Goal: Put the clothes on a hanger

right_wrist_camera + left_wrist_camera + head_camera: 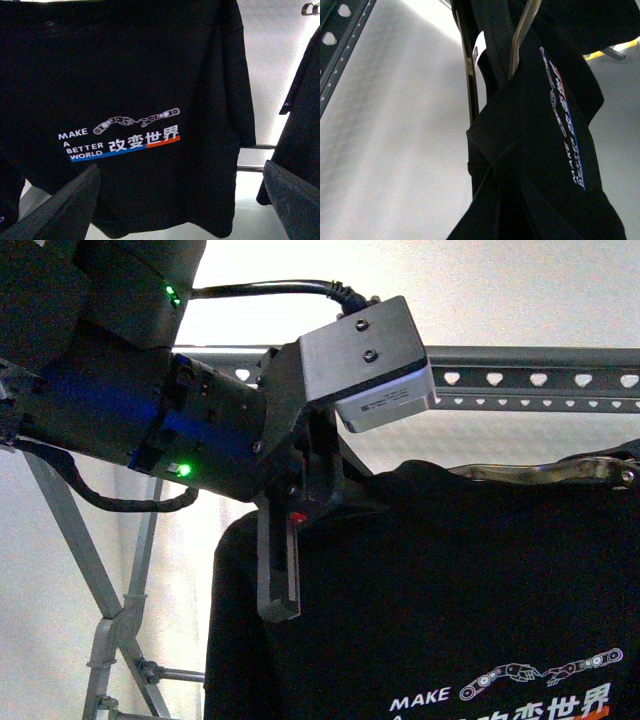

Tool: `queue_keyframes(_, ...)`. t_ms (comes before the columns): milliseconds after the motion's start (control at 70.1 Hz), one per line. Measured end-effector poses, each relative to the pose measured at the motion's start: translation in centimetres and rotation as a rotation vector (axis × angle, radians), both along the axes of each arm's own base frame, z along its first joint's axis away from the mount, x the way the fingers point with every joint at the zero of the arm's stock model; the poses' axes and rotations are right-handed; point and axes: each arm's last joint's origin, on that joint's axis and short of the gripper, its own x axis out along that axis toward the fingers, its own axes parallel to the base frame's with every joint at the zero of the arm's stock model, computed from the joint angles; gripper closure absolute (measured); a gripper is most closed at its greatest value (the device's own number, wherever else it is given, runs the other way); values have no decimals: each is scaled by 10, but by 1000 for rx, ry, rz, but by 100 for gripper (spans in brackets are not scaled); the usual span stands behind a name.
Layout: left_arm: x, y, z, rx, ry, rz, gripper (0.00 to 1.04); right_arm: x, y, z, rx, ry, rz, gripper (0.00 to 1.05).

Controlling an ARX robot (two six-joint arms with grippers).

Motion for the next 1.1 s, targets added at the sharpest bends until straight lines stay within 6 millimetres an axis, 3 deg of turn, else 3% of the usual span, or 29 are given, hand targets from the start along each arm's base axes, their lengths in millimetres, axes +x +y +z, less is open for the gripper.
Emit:
queue_keyframes(171,-3,12,5,12,10,4,99,0,0,0,0,0,0,7)
queue_keyframes(300,-3,17,6,21,6,4,99,6,-8,13,16,-40,288,7)
queue_keyframes(371,-3,17,7,22,6,-4,99,10,-19,26,-35,-50,362,7)
queue_keyframes(514,-4,18,9,24,-10,-27,99,25,-50,63,-261,-47,457,7)
queue_keyframes(742,-6,20,17,30,-56,-37,99,59,-84,100,-559,-1,583,7)
queue_keyframes(842,-7,18,18,34,-56,-43,99,70,-90,111,-713,-5,650,7)
queue_keyframes(985,-8,18,19,32,-56,-53,99,98,-94,120,-1169,-101,692,7)
queue_keyframes(1099,-9,18,20,37,-54,-55,99,113,-90,127,-1312,-146,690,7)
